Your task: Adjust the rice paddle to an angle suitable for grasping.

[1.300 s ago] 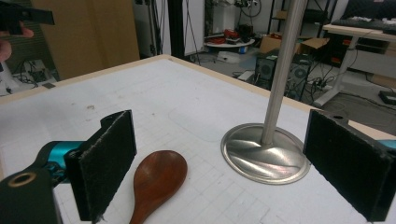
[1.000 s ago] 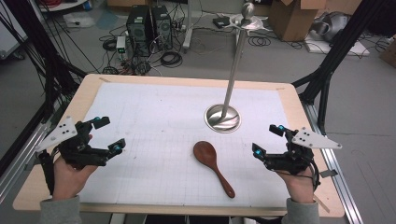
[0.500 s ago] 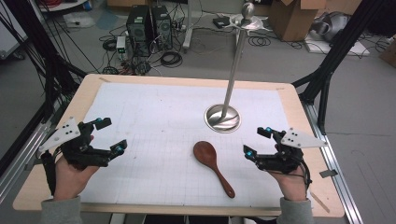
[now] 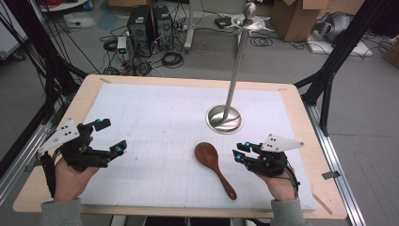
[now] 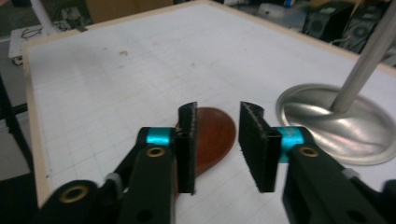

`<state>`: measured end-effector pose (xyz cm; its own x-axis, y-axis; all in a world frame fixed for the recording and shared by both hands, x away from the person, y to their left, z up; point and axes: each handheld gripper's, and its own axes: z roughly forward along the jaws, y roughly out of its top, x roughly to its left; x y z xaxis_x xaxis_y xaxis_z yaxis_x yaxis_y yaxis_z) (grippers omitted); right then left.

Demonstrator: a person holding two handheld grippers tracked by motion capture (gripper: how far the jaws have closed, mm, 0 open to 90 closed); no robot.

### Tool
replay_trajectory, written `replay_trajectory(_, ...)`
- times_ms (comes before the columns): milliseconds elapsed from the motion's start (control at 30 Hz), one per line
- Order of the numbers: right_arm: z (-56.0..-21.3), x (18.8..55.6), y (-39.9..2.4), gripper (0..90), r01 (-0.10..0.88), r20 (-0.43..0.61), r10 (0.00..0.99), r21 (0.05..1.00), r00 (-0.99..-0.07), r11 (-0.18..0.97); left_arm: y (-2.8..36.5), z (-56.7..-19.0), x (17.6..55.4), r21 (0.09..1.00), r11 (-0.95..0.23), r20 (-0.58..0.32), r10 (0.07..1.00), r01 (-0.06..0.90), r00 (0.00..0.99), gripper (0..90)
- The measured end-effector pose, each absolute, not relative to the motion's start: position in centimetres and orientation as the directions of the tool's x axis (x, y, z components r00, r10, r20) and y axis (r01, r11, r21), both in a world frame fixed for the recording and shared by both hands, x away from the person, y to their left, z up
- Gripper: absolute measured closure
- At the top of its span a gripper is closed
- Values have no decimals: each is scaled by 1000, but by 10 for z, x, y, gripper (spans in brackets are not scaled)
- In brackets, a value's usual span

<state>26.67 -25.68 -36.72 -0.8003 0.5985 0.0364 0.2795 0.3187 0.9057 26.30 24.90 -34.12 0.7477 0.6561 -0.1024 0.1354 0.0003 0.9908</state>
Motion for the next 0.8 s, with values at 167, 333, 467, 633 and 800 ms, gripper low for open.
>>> replay_trajectory(167, -376, 268, -251, 821, 311, 55, 589, 887, -806, 342, 246, -343, 265, 990, -14, -96, 654, 138, 751, 25)
replay_trajectory(333, -380, 267, -248, 894, 326, 69, 576, 876, -814, 355, 245, -343, 266, 990, -13, -97, 653, 139, 751, 25)
replay_trajectory(467, -383, 266, -244, 894, 324, 71, 550, 868, -832, 377, 244, -343, 267, 990, -15, -96, 654, 140, 751, 25)
replay_trajectory(633, -388, 264, -234, 896, 302, 52, 504, 852, -862, 427, 242, -344, 269, 990, -15, -97, 653, 141, 751, 25)
replay_trajectory(800, -399, 265, -220, 897, 294, 44, 466, 827, -883, 478, 241, -345, 270, 989, -21, -95, 654, 144, 751, 25)
